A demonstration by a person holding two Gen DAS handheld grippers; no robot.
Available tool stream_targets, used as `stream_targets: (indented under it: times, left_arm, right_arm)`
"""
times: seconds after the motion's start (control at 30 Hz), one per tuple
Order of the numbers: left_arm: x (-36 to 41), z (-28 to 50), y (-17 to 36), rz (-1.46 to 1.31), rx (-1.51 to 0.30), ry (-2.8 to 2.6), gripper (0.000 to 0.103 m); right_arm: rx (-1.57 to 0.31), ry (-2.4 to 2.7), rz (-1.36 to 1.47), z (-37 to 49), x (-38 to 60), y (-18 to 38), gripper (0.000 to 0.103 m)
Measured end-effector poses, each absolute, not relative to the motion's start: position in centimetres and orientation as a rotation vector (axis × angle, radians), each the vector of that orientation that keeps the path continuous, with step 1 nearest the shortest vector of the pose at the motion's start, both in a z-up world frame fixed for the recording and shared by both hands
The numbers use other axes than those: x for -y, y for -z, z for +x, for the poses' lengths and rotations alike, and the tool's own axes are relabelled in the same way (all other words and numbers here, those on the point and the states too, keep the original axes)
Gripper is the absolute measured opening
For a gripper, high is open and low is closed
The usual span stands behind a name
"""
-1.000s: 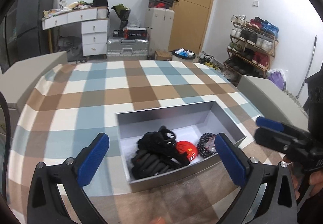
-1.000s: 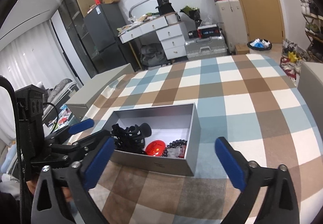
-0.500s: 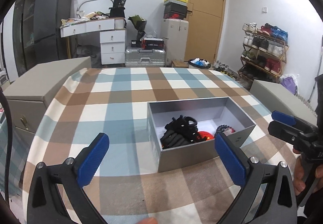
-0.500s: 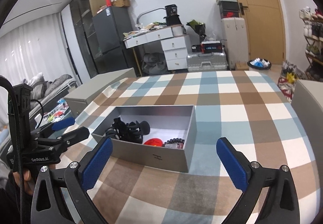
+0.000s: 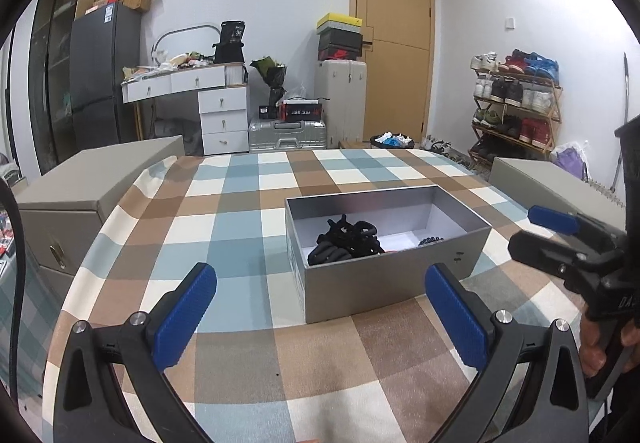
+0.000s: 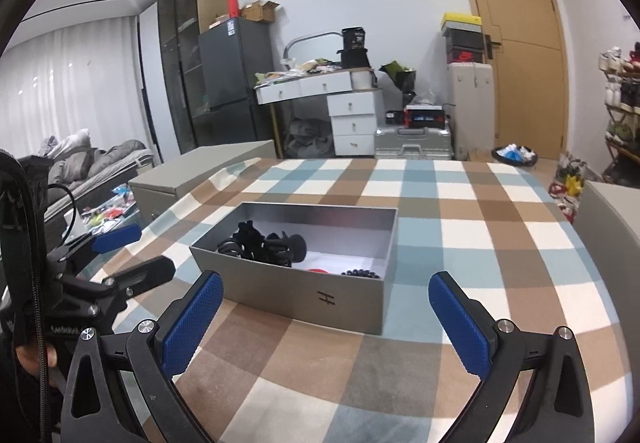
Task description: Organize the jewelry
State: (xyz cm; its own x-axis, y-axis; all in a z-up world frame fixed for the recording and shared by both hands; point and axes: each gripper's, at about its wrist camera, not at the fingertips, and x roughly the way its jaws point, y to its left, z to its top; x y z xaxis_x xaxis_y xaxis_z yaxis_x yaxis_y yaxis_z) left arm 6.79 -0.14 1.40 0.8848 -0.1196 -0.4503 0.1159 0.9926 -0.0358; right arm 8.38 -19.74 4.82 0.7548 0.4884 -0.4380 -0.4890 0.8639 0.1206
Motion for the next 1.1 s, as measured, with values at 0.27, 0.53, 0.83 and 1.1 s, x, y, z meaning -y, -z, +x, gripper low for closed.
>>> stream_targets:
  times: [0.27,0.53,0.83,1.1]
  left_arm:
    - [-0.5,6.5,-1.5,-0.029,-0.424,0.106,0.102]
    - [0.0,6.3,-1.5,-0.006,-0.424,0.113,0.102]
    - [0.0,6.4,-1.5,-0.02,-0.439,0.122,0.102]
    - [0.0,6.4,-1.5,-0.02,-0.438,0.124,0.102]
  right_arm:
    - [-0.416,-0.512,0.012,6.4,20.1,-4.8,0.103]
    - [-0.392,-0.515,0.005,6.1,20.1,-5.0,0.103]
    - [-0.393,-0.526,0.012,6.0,20.2,-5.1,0.103]
    - [-0.392,-0.526,0.015,6.0,20.2,-5.1,0.103]
